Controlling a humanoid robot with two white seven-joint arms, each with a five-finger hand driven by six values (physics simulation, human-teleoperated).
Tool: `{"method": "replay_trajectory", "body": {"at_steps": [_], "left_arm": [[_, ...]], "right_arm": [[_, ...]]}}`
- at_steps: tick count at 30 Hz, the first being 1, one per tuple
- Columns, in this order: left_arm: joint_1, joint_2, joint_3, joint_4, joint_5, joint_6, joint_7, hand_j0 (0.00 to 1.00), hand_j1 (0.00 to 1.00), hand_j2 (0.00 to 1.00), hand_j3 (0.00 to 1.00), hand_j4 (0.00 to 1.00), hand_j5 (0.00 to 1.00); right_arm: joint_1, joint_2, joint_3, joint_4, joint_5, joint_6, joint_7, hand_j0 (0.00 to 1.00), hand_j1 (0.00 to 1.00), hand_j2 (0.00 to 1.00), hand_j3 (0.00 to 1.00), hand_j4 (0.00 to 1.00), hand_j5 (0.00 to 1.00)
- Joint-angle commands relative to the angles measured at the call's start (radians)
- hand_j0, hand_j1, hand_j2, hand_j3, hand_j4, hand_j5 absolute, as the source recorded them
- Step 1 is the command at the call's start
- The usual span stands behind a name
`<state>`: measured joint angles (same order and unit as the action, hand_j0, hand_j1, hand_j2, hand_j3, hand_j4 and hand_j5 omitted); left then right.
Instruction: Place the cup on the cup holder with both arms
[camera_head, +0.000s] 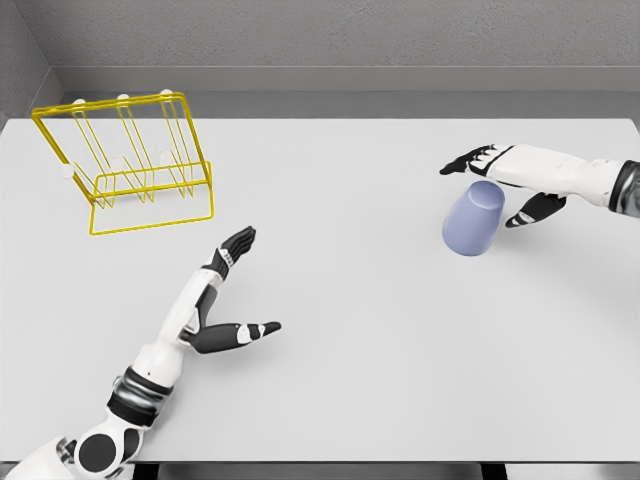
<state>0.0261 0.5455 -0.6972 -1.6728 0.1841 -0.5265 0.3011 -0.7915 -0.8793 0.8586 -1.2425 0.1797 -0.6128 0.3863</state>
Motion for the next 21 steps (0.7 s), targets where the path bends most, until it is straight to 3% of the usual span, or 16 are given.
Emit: {"method": "replay_trajectory", "body": {"at_steps": [1,13,16,21], "left_arm": [[0.0,0.004,0.002,-0.002,0.002,0.005,-0.002,1.0,1.0,1.0,1.0,1.0,1.0],[0.037,-0.006,0.033,-0.004,0.003,-0.006,0.004,1.0,1.0,1.0,1.0,1.0,1.0],[0.074,-0.01,0.084,-0.011,0.005,-0.004,0.007,1.0,1.0,1.0,1.0,1.0,1.0],[0.103,-0.003,0.107,-0.039,0.008,-0.018,0.006,1.0,1.0,1.0,1.0,1.0,1.0]], "right_arm": [[0.0,0.0,0.0,0.002,-0.006,0.002,-0.001,1.0,1.0,1.0,1.0,1.0,1.0],[0.0,0.002,0.02,0.011,-0.003,0.002,0.0,1.0,1.0,1.0,1.0,1.0,1.0],[0.0,0.002,0.02,0.011,-0.003,0.002,0.0,1.0,1.0,1.0,1.0,1.0,1.0],[0.0,0.002,0.031,0.011,-0.003,0.002,0.0,1.0,1.0,1.0,1.0,1.0,1.0]]}}
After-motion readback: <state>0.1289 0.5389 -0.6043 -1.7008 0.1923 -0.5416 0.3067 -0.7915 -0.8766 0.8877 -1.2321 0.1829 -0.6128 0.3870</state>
